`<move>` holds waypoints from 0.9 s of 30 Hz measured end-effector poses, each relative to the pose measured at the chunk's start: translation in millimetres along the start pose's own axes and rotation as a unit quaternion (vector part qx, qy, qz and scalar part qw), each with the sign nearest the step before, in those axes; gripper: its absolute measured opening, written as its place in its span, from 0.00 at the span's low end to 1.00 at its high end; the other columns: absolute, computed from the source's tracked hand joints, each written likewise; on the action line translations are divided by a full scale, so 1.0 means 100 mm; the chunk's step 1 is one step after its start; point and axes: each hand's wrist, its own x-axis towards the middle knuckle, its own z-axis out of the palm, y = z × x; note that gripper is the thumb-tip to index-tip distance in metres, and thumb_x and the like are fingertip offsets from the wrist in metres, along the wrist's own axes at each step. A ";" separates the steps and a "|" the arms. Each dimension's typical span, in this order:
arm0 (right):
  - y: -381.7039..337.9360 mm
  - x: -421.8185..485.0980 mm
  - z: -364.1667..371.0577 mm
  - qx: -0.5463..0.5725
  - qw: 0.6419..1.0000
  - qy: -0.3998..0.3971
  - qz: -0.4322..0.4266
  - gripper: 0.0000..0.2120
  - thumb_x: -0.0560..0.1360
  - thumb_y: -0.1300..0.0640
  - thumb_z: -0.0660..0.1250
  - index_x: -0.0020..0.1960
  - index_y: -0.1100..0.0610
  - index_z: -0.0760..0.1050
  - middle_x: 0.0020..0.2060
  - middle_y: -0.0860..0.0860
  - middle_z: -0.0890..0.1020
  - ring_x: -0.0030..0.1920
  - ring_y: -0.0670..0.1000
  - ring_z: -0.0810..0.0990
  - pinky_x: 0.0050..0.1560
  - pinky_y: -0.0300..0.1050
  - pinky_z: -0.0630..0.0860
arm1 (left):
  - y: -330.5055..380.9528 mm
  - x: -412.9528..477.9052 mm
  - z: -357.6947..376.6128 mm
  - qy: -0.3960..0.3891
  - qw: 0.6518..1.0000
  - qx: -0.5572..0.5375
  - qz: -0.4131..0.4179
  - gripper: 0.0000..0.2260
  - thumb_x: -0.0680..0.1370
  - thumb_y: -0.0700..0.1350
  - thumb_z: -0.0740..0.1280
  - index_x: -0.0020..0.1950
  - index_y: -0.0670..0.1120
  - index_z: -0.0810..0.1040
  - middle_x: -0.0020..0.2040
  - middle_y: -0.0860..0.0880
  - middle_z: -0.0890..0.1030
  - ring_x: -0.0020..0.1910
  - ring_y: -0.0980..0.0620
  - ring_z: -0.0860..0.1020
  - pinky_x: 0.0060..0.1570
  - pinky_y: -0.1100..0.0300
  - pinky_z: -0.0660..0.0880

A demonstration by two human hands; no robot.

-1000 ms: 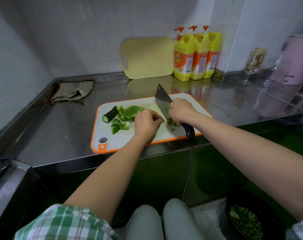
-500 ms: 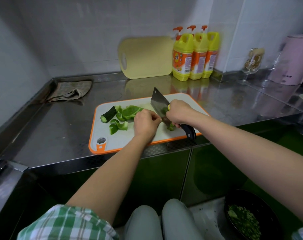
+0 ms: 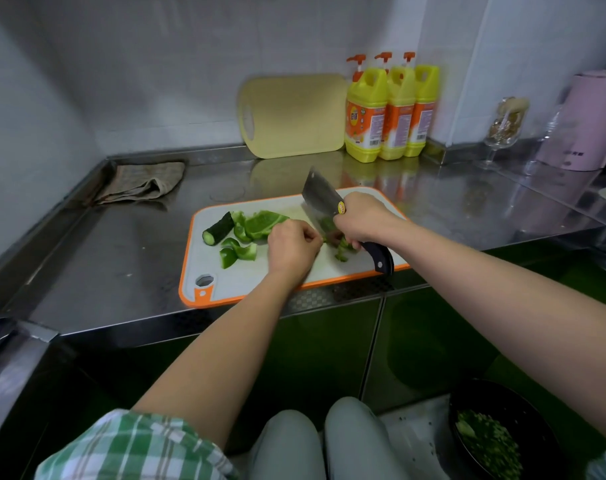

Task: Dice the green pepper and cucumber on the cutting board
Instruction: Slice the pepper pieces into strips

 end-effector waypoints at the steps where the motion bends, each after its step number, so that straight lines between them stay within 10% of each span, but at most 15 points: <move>1: -0.01 -0.02 -0.02 -0.009 1.000 -0.005 0.000 0.09 0.72 0.67 0.61 0.36 0.63 0.77 0.27 0.56 0.78 0.33 0.57 0.78 0.42 0.45 0.78 | 0.00 0.00 0.00 0.001 1.000 0.001 -0.002 0.04 0.71 0.43 0.71 0.39 0.44 0.85 0.39 0.47 0.85 0.43 0.47 0.81 0.41 0.58 0.73; 7: -0.02 -0.06 0.01 -0.035 0.999 -0.025 -0.004 0.12 0.74 0.67 0.59 0.33 0.63 0.74 0.24 0.55 0.76 0.26 0.53 0.74 0.30 0.41 0.71 | -0.01 0.00 -0.01 0.003 1.000 0.004 0.004 0.04 0.72 0.43 0.73 0.40 0.44 0.86 0.40 0.46 0.85 0.43 0.46 0.81 0.42 0.58 0.73; 14: -0.04 0.03 0.07 -0.048 0.998 -0.032 0.000 0.08 0.71 0.69 0.63 0.34 0.64 0.74 0.28 0.57 0.76 0.30 0.55 0.75 0.42 0.46 0.78 | -0.01 0.00 -0.02 0.003 1.000 -0.009 -0.004 0.04 0.72 0.43 0.73 0.42 0.44 0.87 0.41 0.47 0.85 0.43 0.48 0.81 0.39 0.61 0.68; 27: 0.09 0.09 0.07 0.031 0.999 0.026 0.016 0.10 0.73 0.66 0.59 0.34 0.62 0.73 0.27 0.56 0.79 0.29 0.56 0.78 0.35 0.42 0.76 | 0.03 -0.02 -0.02 0.002 1.000 0.021 0.011 0.05 0.71 0.41 0.70 0.38 0.43 0.85 0.37 0.45 0.84 0.41 0.44 0.80 0.40 0.57 0.71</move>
